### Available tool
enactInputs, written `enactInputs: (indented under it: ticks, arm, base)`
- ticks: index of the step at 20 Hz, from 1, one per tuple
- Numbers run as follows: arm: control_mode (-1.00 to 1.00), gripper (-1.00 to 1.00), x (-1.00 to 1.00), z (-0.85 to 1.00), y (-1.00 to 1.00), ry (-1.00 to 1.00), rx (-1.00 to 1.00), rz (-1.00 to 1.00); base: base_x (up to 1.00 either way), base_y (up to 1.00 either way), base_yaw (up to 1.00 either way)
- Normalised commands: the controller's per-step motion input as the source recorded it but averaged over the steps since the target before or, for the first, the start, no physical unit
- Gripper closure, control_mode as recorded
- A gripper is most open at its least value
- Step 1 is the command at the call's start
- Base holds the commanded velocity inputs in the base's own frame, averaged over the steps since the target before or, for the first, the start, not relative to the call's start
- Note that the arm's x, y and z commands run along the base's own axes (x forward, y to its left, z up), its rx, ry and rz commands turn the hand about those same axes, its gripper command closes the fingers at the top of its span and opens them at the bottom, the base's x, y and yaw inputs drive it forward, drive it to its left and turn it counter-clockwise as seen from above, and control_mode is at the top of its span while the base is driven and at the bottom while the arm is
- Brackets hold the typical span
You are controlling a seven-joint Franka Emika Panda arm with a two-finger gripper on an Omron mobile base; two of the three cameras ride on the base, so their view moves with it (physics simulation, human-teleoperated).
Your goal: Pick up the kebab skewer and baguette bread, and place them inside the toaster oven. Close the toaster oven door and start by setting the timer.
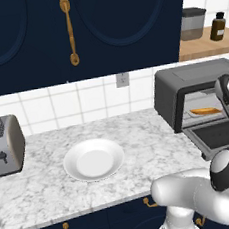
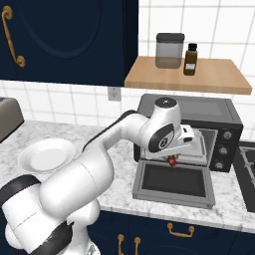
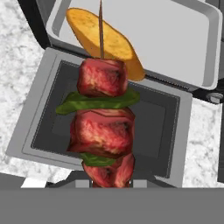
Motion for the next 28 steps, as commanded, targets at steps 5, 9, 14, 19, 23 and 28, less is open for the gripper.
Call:
enactInputs:
  ticks: [5, 9, 14, 19, 23, 28]
  arm:
    - [-1.0, 1.0, 0.26, -0.02, -0.23, 0.0, 0.0, -0.01]
    - [-1.0, 1.0, 0.25, -0.02, -0.02, 0.0, 0.0, 0.0]
    - [-1.0, 1.0, 0.24, -0.18, -0.01, -0.07, 0.0, 0.0]
    - [-1.0, 1.0, 0.25, -0.24, -0.01, -0.06, 0.0, 0.0]
    - [-1.0, 1.0, 0.31, -0.01, -0.21, 0.0, 0.0, 0.0]
    - [-1.0, 1.0, 0.07, 0.0, -0.39, 0.0, 0.0, 0.0]
  base:
    - [0.0, 0.0, 0.0]
    - [0.0, 0.0, 0.0]
    - [0.0, 0.0, 0.0]
    - [0.0, 0.0, 0.0]
    - [0.0, 0.0, 0.0]
    - [0.0, 0.0, 0.0]
